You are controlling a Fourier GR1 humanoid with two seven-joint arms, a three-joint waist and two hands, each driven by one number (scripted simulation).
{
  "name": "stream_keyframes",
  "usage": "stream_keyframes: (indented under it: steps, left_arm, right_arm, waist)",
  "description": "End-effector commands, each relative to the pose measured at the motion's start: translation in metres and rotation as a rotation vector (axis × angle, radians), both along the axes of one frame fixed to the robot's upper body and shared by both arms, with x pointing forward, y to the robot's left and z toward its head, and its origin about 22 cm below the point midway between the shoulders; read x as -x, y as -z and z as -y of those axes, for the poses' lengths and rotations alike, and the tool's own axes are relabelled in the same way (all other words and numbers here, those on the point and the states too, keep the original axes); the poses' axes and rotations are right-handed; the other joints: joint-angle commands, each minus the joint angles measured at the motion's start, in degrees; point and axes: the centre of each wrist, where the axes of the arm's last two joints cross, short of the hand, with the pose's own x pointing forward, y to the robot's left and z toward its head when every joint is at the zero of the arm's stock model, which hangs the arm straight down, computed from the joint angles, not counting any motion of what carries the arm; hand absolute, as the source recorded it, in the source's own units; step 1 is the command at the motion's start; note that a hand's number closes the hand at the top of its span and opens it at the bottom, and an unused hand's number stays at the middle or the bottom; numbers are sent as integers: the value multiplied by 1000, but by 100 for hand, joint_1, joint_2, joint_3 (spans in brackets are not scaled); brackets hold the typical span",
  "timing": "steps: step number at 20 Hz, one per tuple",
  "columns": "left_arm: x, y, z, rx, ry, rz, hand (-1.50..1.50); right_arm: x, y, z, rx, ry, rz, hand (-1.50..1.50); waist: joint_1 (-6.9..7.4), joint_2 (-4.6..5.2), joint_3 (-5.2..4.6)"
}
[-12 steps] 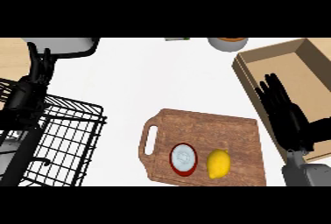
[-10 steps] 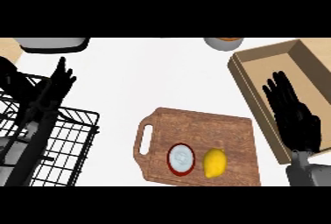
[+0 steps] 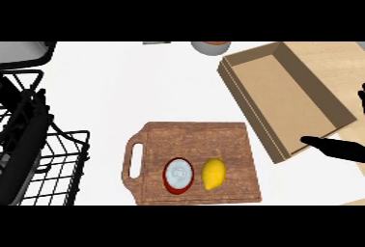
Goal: Pick the lemon from the cutting board and place it in the cardboard box
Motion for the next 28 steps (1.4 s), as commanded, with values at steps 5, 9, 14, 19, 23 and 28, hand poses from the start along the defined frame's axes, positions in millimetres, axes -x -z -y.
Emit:
stream_keyframes:
  steps: [5, 9, 14, 19, 23, 28]
  left_arm:
    - [23, -38, 49, -185, 363, 363, 0]
    - [35, -29, 50, -121, 206, 402, 0]
    - [50, -17, 44, -125, 103, 468, 0]
    - [67, 0, 36, -243, 180, 463, 0]
    - [68, 7, 37, -297, 314, 477, 0]
    - [63, 9, 37, -320, 461, 517, 0]
  right_arm:
    - [14, -15, 2, 388, -72, -34, -150]
    - [18, -16, -5, 489, -143, -101, -150]
    - [27, -8, -10, 652, -239, -276, -150]
    - [33, -5, -25, 760, -320, -402, -150]
    - [39, -6, -32, 875, -322, -514, -150]
    - [44, -1, -52, 907, -308, -639, -150]
  waist:
    - [-240, -157, 336]
    - [-334, -120, 352]
    - [-418, -6, 354]
    - [-319, 50, 340]
    - [-320, 68, 329]
    - [-54, 126, 353]
